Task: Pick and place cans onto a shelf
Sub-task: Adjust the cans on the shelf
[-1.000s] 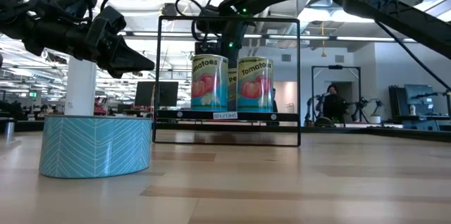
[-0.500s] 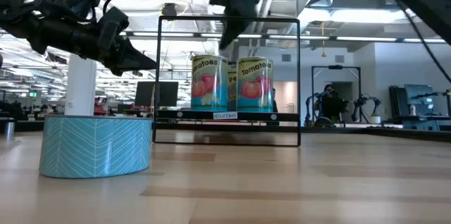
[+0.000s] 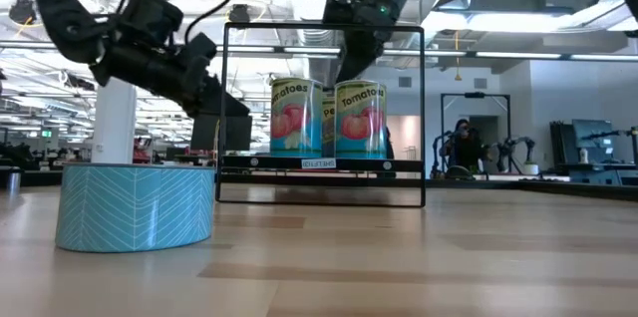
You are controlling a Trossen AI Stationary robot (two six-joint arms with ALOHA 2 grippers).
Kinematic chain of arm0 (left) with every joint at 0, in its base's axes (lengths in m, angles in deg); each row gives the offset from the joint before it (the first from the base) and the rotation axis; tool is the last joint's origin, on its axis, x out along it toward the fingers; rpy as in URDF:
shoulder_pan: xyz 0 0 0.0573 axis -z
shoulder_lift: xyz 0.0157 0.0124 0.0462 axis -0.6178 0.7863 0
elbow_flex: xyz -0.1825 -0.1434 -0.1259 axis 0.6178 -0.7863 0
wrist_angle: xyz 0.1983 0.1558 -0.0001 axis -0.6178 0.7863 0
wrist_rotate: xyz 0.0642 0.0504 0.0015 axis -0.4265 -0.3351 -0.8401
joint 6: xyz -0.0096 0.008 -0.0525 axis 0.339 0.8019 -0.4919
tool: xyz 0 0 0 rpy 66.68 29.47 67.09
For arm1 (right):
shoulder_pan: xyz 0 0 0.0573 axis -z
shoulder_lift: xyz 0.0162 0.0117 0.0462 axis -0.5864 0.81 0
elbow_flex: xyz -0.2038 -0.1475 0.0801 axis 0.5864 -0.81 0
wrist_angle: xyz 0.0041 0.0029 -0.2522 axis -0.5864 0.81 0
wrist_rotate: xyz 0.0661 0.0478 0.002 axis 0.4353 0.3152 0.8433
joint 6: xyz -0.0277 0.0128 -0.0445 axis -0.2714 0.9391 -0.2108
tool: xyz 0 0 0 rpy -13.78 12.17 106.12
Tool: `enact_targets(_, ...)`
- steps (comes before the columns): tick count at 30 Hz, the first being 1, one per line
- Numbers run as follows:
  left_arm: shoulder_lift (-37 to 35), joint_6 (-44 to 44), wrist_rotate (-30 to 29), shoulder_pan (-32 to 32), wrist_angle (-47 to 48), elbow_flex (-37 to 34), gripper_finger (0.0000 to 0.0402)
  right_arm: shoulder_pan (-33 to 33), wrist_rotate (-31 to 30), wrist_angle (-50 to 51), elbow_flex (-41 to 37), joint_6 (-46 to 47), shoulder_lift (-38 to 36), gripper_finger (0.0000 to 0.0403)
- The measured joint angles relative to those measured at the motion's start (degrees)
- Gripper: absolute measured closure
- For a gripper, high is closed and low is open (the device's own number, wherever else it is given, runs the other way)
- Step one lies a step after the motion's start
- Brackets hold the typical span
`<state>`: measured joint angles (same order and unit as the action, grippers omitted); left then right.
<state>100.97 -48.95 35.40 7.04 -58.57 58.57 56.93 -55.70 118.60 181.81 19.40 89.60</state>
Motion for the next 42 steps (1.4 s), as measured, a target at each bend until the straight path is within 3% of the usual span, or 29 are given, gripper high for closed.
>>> enact_targets(9,11.2,-0.1,1.3,-1.8,-1.6,6.6,0.0401,-0.2,-2.7,-1.1,-4.0,1.0,-0.4,0.0397)
enact_targets(19,17.8,0.3,1.2,-3.6,-1.6,11.9,0.0401,0.1,-2.7,1.4,-4.3,1.0,-0.8,0.0396)
enact_targets(42,20.6,3.1,1.8,-7.9,-1.1,16.0,0.0401,-1.1,-2.2,8.1,-3.2,2.2,-0.9,0.0395)
